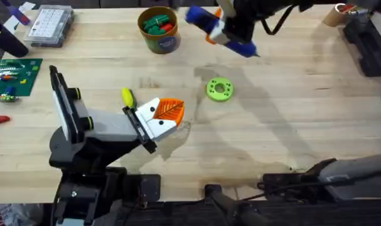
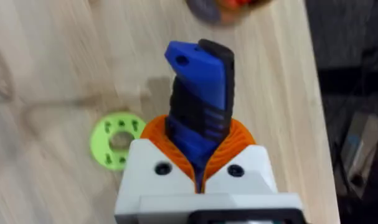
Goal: Pick up the gripper from the table and insert it into the empty holder that is missing its gripper. Then pick up a screw, insert it into the mounting hole, and use the screwdriver to tighten it. Finally, clean up the table by picking up the vegetable and placing it into the bucket.
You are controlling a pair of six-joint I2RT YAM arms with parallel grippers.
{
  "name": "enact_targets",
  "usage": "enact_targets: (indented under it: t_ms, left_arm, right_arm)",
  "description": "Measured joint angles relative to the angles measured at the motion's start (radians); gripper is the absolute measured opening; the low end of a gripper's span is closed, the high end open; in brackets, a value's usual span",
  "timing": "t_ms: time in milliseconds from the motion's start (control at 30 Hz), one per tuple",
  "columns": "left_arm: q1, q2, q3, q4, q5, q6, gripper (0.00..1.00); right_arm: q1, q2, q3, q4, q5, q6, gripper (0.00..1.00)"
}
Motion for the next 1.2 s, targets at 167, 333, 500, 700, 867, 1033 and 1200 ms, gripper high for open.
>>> enact_targets:
  t_ms: [167, 333, 500, 700, 867, 1033, 1200]
  left_arm:
    - [0.000, 0.000, 0.000, 0.000, 0.000, 0.000, 0.015]
    - [0.000, 0.000, 0.000, 0.000, 0.000, 0.000, 0.014]
    - [0.000, 0.000, 0.000, 0.000, 0.000, 0.000, 0.005]
    - [0.000, 0.000, 0.000, 0.000, 0.000, 0.000, 0.005]
    - [0.000, 0.000, 0.000, 0.000, 0.000, 0.000, 0.005]
    - [0.000, 0.000, 0.000, 0.000, 0.000, 0.000, 0.005]
    - [0.000, 0.000, 0.000, 0.000, 0.000, 0.005, 0.186]
  right_arm:
    - [-0.074, 0.116, 0.002, -0.069, 0.080, -0.099, 0.014]
    - [-0.167, 0.251, 0.002, -0.073, 0.110, -0.196, 0.014]
    - [-0.240, 0.345, 0.003, -0.057, 0.125, -0.289, 0.013]
    - [-0.278, 0.429, 0.003, -0.028, 0.146, -0.392, 0.013]
    - [-0.280, 0.444, 0.009, -0.024, 0.180, -0.439, 0.013]
    - [-0.280, 0.444, 0.009, -0.027, 0.188, -0.450, 0.013]
    - [-0.280, 0.443, 0.016, -0.027, 0.199, -0.445, 0.464]
